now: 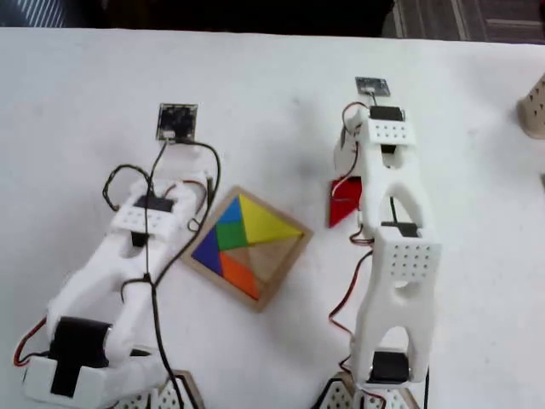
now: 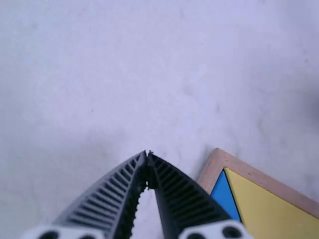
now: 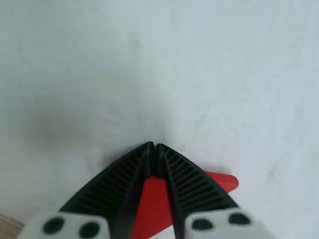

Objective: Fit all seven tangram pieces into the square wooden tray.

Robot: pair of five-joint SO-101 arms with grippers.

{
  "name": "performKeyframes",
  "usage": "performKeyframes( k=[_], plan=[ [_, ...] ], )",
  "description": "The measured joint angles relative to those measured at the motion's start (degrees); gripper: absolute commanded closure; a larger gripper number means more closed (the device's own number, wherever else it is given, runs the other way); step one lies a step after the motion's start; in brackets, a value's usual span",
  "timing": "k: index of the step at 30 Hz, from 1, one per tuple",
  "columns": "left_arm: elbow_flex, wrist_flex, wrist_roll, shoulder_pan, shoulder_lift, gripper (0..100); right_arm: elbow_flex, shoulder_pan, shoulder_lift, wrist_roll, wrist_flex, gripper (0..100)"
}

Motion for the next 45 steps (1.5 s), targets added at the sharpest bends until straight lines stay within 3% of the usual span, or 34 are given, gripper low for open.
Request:
performKeyframes(
  k=[6, 14, 21, 26, 29, 36, 45],
  plan=[
    [0.0, 0.0, 0.0, 0.0, 0.0, 98, 6.68, 0.09, -3.43, 0.0, 0.0, 98.1],
    [0.0, 0.0, 0.0, 1.41, 0.0, 98, 31.38, 0.09, -18.81, 0.53, -9.85, 98.1],
    [0.0, 0.0, -6.68, 2.29, 0.0, 97, 50.55, 0.0, -33.49, 0.53, -15.56, 98.1],
    [0.09, 0.0, -11.16, 5.8, 0.0, 83, 59.43, -0.09, -44.13, 0.62, -16.53, 98.1],
    [1.32, 0.0, -13.36, 7.56, 0.0, 77, 63.65, 2.02, -50.2, 0.62, -16.62, 98.1],
    [1.23, 5.98, -21.8, 11.6, -0.44, 77, 71.74, 11.96, -61.45, 0.62, -16.62, 98.1],
    [-1.49, 13.36, -23.03, 26.46, -3.78, 77, 79.12, 18.81, -66.11, 5.27, -17.93, 98.1]
  ],
)
